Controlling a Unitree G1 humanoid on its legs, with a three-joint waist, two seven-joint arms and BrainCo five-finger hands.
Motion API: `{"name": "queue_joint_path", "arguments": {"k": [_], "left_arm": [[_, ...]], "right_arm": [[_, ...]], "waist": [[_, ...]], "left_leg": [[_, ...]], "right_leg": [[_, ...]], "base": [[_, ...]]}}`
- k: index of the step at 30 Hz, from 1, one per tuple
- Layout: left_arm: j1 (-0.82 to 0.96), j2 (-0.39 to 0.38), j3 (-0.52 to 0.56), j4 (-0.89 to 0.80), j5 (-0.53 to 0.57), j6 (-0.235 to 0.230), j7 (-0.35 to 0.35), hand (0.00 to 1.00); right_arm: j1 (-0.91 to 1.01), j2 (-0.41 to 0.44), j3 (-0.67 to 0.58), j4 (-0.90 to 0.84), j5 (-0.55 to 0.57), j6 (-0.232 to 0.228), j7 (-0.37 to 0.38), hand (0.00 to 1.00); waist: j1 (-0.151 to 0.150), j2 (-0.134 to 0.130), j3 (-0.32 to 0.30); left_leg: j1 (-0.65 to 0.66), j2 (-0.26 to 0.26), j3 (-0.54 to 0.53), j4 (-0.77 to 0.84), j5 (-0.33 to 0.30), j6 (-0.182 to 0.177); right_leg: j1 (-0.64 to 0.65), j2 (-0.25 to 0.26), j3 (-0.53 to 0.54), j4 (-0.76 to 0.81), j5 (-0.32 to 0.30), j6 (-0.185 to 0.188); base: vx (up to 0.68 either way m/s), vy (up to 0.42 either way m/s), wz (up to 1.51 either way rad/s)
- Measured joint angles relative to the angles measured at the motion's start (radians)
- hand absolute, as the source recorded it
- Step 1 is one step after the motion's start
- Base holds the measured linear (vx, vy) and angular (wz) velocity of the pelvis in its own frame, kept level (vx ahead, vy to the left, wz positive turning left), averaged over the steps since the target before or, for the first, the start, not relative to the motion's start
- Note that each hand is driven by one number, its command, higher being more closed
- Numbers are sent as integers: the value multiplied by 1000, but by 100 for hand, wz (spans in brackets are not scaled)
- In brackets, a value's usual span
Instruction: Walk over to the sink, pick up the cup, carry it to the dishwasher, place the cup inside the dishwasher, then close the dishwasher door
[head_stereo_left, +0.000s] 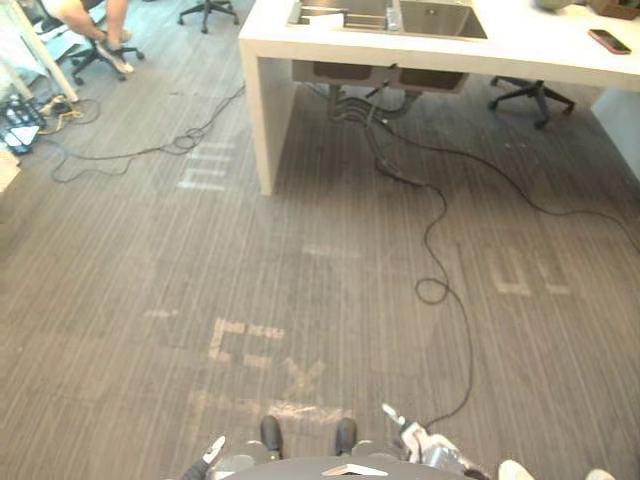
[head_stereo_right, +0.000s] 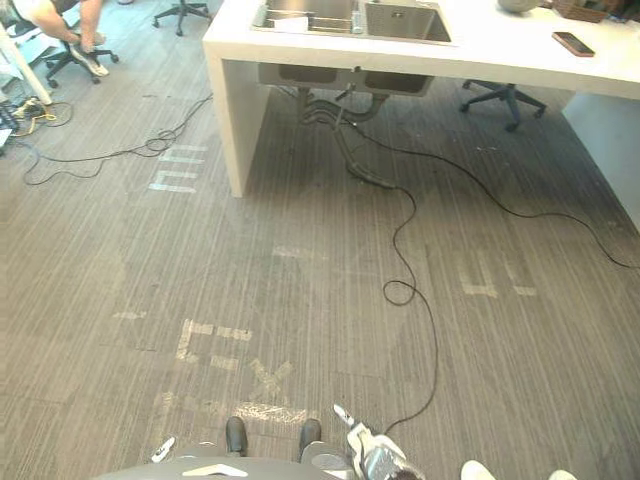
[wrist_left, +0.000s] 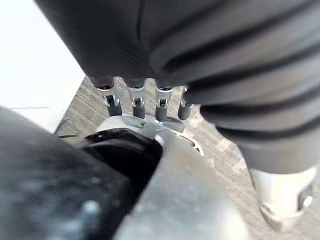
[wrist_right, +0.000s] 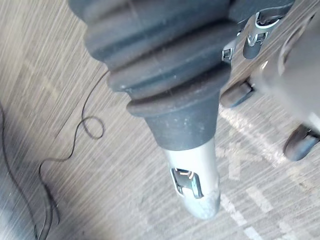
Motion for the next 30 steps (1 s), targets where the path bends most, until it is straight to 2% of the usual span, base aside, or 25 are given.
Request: {"name": "queue_joint_path", "arguments": {"k": [1,3,5,7,12,14,20,23,26,28,30], "left_arm": [[0,-5,8,-9,16,-19,31,0],[-13,-17,40,-66,119,-61,122,0],[-38,-24,59,-83,202,-81,202,0],[-62,-33,64,-81,235,-81,243,0],[-87,-63,89,-58,281,-74,249,0],[-93,-68,92,-38,285,-95,252,0],[-73,-85,139,-33,274,-157,243,0],[-62,-97,163,-32,267,-159,247,0],[-61,-101,178,-33,325,-156,228,0],[-64,-101,179,-34,354,-138,211,0],[-66,-102,177,-35,360,-134,220,0]], "right_arm": [[-10,12,1,-1,9,-6,0,0],[-19,34,2,-2,37,-11,0,0],[-27,43,5,-1,52,-8,0,0],[-26,39,5,-1,52,-10,0,0],[-9,36,2,-1,36,-36,6,0],[5,30,-2,0,9,-49,11,0],[44,21,-46,2,-55,-67,51,0],[59,19,-54,5,-82,-67,51,0],[61,19,-62,10,-94,-65,51,0],[60,19,-62,10,-112,-58,51,0],[57,19,-62,11,-90,-12,51,0]], "waist": [[10,-2,7],[24,-2,14],[26,-4,18],[18,-6,21],[5,-21,31],[-5,-25,29],[-4,-26,28],[-7,-20,25],[-13,-17,24],[-14,-17,24],[-12,-16,23]], "left_leg": [[12,0,-3,0,0,0],[24,-1,-17,-7,4,0],[25,-3,-17,-7,11,6],[28,-9,-12,-8,8,2],[43,-15,21,-8,-6,20],[45,-17,37,-8,-10,26],[54,-30,52,-8,-21,30],[64,-31,63,-8,-31,26],[78,-29,67,-7,-34,22],[85,-26,73,-7,-39,14],[96,-19,93,-7,-44,7]], "right_leg": [[11,0,-3,6,-2,3],[24,-5,-21,19,-9,11],[21,-10,-22,31,-11,9],[19,-16,-22,38,-19,2],[36,-30,-27,23,-17,-12],[50,-34,-45,2,-17,-12],[57,-42,-44,-10,4,-5],[69,-45,-41,-19,16,4],[77,-42,-38,-19,10,11],[80,-37,-33,-19,6,14],[82,-32,-14,-19,3,12]], "base": [[-54,15,18],[-83,16,22],[-98,41,8],[-100,63,-7],[-91,73,-16],[-18,74,3],[50,43,-3],[108,14,-10],[108,-24,-5],[63,-45,-10],[35,-38,-22]]}}
